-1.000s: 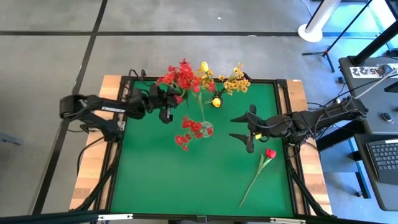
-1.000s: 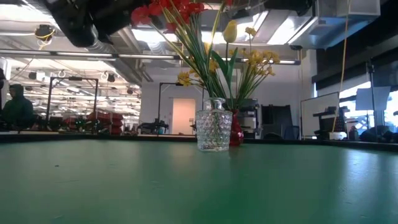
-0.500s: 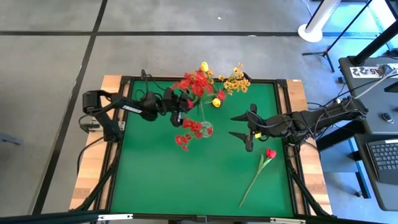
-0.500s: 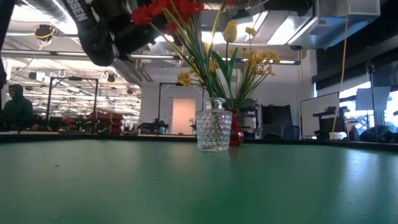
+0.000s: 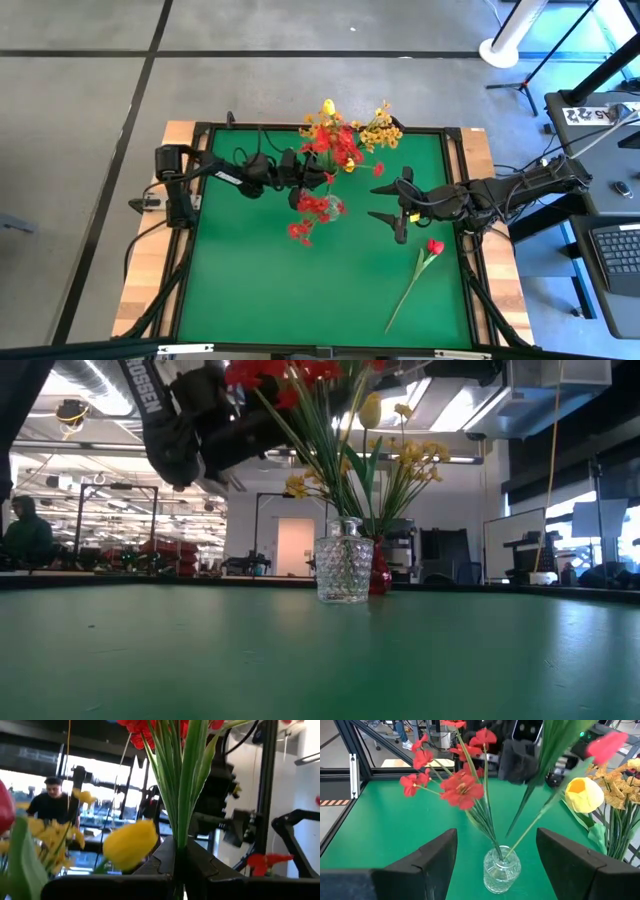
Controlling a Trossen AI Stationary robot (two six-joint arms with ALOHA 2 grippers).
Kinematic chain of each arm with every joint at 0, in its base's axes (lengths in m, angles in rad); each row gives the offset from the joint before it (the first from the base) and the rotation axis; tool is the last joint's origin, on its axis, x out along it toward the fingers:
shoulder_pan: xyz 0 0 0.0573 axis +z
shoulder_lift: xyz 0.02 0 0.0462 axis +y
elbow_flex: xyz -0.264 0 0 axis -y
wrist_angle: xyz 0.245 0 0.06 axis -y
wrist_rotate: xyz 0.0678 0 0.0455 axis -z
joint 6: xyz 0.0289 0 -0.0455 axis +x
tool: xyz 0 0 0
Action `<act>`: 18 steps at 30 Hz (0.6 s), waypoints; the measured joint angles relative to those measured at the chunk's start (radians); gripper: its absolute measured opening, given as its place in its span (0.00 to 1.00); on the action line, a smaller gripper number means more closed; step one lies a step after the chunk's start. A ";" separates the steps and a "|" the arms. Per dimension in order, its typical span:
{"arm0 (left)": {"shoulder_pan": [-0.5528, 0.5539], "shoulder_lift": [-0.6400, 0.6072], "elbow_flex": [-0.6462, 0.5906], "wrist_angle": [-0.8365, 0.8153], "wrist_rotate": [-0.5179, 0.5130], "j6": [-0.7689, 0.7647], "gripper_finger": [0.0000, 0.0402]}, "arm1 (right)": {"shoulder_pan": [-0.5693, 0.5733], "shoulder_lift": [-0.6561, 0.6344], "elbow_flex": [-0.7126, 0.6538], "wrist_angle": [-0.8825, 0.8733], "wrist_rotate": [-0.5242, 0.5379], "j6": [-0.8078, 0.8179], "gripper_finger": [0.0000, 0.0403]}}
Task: Sort flowers into vase by color
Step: Put the red flowers into the transparent vase
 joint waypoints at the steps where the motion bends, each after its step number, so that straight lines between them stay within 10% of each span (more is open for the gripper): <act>1: 0.000 0.006 0.000 0.000 0.000 -0.001 0.03 | 0.000 0.000 0.000 0.000 0.000 -0.002 0.67; 18: -0.040 0.003 0.000 0.005 -0.010 0.002 0.02 | 0.000 0.000 0.000 0.000 0.000 0.000 0.67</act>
